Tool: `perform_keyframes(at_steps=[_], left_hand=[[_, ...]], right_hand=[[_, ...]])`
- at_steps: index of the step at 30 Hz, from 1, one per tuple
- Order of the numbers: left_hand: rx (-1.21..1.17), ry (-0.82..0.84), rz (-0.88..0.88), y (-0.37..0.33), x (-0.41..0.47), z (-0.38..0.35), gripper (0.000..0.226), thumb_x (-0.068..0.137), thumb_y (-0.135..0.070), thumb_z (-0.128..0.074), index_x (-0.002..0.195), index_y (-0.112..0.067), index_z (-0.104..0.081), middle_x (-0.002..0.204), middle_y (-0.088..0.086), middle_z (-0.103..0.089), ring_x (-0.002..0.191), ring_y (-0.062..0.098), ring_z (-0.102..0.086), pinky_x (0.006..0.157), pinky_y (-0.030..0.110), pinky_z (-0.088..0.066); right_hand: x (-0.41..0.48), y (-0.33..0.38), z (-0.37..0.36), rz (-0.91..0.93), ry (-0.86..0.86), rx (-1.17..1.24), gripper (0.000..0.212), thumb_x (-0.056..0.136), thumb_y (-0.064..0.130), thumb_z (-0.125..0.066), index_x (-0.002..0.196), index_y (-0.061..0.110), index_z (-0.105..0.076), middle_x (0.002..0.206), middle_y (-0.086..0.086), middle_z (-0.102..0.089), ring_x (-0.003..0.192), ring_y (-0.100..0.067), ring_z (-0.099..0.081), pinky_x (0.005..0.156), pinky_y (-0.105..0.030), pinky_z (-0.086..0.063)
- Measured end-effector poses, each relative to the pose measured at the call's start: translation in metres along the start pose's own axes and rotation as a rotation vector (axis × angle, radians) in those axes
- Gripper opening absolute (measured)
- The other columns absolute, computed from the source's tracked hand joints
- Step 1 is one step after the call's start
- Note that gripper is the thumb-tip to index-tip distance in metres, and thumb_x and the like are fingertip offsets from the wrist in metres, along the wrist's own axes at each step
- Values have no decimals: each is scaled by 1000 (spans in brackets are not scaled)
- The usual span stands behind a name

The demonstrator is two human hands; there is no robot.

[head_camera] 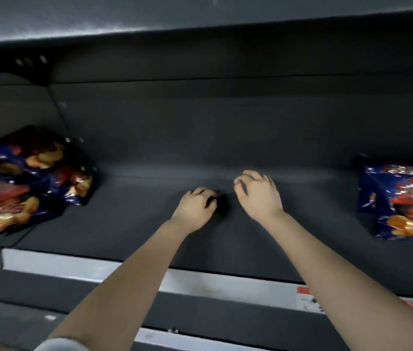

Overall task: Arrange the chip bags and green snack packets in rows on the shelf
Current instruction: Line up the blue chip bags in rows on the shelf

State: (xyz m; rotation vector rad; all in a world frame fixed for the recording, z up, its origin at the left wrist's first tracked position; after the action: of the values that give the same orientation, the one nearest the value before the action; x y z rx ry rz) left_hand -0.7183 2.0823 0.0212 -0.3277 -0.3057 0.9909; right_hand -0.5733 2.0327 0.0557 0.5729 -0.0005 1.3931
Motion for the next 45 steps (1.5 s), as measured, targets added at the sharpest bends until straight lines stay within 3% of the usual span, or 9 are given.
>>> perform_keyframes(at_steps=[13, 29, 33, 39, 45], left_hand=[[-22, -161, 257, 166, -94, 90, 32, 97, -23, -43, 126, -19, -55, 134, 0, -48, 125, 25, -40, 105, 28, -31], [20, -265, 385, 279, -148, 125, 29, 95, -24, -42, 119, -20, -59, 123, -1, -56, 117, 21, -46, 96, 32, -39], [56, -291, 363, 284, -146, 129, 30, 92, -27, -45, 118, -22, -58, 119, -2, -56, 114, 20, -45, 94, 35, -39], [-71, -362, 363, 314, -152, 144, 24, 88, -17, -48, 108, -16, -63, 109, 0, -61, 107, 19, -54, 90, 34, -45], [-97, -408, 342, 313, -153, 145, 20, 86, -16, -50, 99, -16, -65, 102, 0, -63, 101, 19, -54, 85, 35, -46]], right_hand=[[4, 177, -90, 237, 155, 56, 38, 101, 32, -32, 123, 21, -60, 145, 0, -43, 129, -25, -39, 111, -32, -22], [15, 309, -157, 429, 238, 68, 40, 101, 36, -36, 136, 20, -47, 152, -3, -30, 131, -28, -37, 108, -37, -28], [29, 346, -170, 523, 201, 108, 41, 100, 35, -40, 138, 19, -44, 153, -1, -25, 131, -27, -39, 104, -38, -32], [52, 398, -175, 616, 59, 166, 57, 97, 35, -46, 149, 23, -25, 159, -4, -2, 145, -33, -10, 115, -44, -24], [96, 429, -177, 579, -47, 185, 78, 89, 45, -57, 151, 20, -19, 157, -18, -8, 140, -43, -19, 112, -52, -29]])
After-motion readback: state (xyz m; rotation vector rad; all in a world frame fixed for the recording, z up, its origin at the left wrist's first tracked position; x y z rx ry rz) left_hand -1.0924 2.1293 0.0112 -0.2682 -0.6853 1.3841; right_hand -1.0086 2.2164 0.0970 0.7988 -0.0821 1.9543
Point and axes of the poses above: each hand's wrist, its own x-axis towards the middle knuckle, its own z-axis out of the back of the hand, y = z × x, the point moved 6 cm from there along x, towards the middle knuckle
